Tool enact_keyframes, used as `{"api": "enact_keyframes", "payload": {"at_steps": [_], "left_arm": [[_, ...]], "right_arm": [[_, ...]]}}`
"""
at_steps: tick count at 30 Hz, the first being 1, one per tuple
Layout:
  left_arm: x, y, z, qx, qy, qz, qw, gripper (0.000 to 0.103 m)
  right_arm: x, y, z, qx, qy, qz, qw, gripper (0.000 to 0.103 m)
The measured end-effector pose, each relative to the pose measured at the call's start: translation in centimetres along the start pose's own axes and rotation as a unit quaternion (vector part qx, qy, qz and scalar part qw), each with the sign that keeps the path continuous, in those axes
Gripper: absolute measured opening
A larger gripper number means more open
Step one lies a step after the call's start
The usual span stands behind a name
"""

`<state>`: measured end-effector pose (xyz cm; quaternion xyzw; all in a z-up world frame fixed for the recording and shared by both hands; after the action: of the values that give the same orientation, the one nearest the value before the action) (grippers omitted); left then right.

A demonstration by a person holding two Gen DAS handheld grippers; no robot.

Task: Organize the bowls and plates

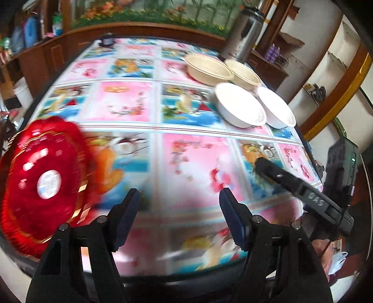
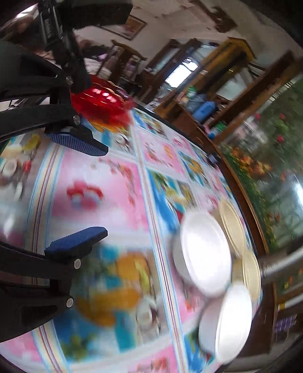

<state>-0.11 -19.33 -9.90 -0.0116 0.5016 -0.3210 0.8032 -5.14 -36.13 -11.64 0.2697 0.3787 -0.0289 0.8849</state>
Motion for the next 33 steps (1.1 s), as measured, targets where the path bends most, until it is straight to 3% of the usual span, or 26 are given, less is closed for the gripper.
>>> {"api": "enact_keyframes", "payload": {"at_steps": [5, 10, 15, 19, 27, 33], "left_arm": [[3.6, -2.0, 3.1, -0.038, 0.036, -0.021, 0.9984, 0.07], [5.7, -2.8, 7.1, -0.066, 0.026, -0.011, 0.9975, 0.07], [8.5, -2.7, 10.4, -0.096, 0.022, -0.009, 0.9951, 0.07], [10.5, -2.4, 11.3, -0.127, 0.03, -0.023, 0.9912, 0.07], [12.6, -2.6, 12.7, -0.139, 0.023, -0.041, 0.9892, 0.069], [13.9, -3.1, 13.0, -0.136, 0.022, -0.048, 0.9893, 0.069]], "right_arm": [[-1.4, -5.9, 3.2, 0.087, -0.009, -0.002, 0.996, 0.069], [-1.2, -9.1, 7.6, 0.129, -0.017, -0.014, 0.991, 0.069], [1.5, -11.1, 10.8, 0.177, -0.008, -0.013, 0.984, 0.069], [3.7, -11.8, 11.2, 0.2, -0.002, -0.013, 0.98, 0.069], [4.7, -10.6, 12.0, 0.197, -0.022, 0.03, 0.98, 0.069], [5.0, -11.0, 11.8, 0.208, -0.023, 0.03, 0.977, 0.065]]}}
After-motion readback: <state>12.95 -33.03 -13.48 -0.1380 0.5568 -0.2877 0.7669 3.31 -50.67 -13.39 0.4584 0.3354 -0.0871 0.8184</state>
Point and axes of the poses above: each gripper's, at about its wrist camera, not at the fingertips, and x roughly the way its jaws point, y to its left, z to its top, the point moved 10 cm from there along x, roughly the way its jaws point, and after that the axes turned 7 degrees about -z, right-handed, at the moved point
